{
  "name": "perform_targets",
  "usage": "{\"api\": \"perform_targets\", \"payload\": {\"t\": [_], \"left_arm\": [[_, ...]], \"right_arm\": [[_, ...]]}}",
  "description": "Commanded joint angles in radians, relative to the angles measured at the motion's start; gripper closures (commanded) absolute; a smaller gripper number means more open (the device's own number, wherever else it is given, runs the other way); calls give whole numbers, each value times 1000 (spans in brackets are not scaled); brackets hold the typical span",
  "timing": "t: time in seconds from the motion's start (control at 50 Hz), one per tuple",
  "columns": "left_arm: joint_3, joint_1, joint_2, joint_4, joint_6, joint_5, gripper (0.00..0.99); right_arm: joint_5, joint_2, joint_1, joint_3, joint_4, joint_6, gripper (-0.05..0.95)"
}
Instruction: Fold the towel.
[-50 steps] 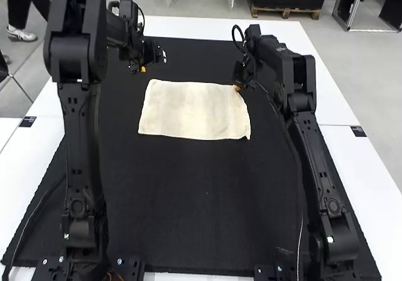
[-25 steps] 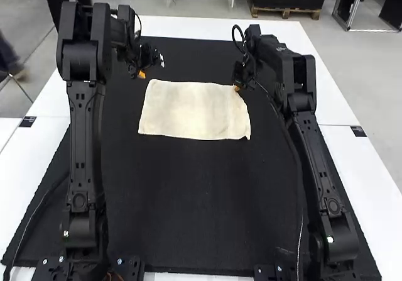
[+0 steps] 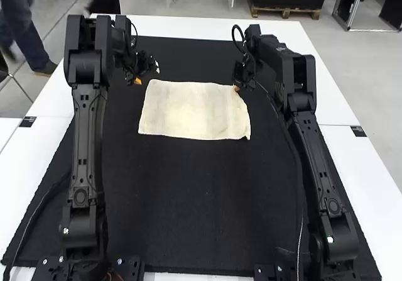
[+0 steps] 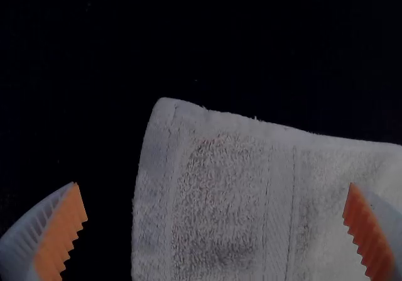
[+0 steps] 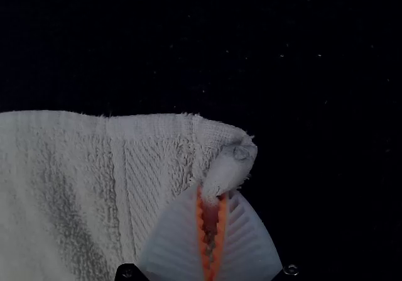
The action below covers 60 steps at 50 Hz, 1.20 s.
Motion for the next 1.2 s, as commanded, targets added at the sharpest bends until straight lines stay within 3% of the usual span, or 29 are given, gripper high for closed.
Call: {"api": "perform_targets", "payload": {"t": [0.0,0.46,1.18], "left_arm": [[74,-9,27,-16,4,10,28],[105,-51,84,-30,9,16,28],[129,-26,89,-39,10,-13,28]], "right_arm": [[-28,-107,2,-3,-5,11,918],[-29,-113,5,-3,-5,11,918],[-39,-113,16,-3,-3,15,918]]}}
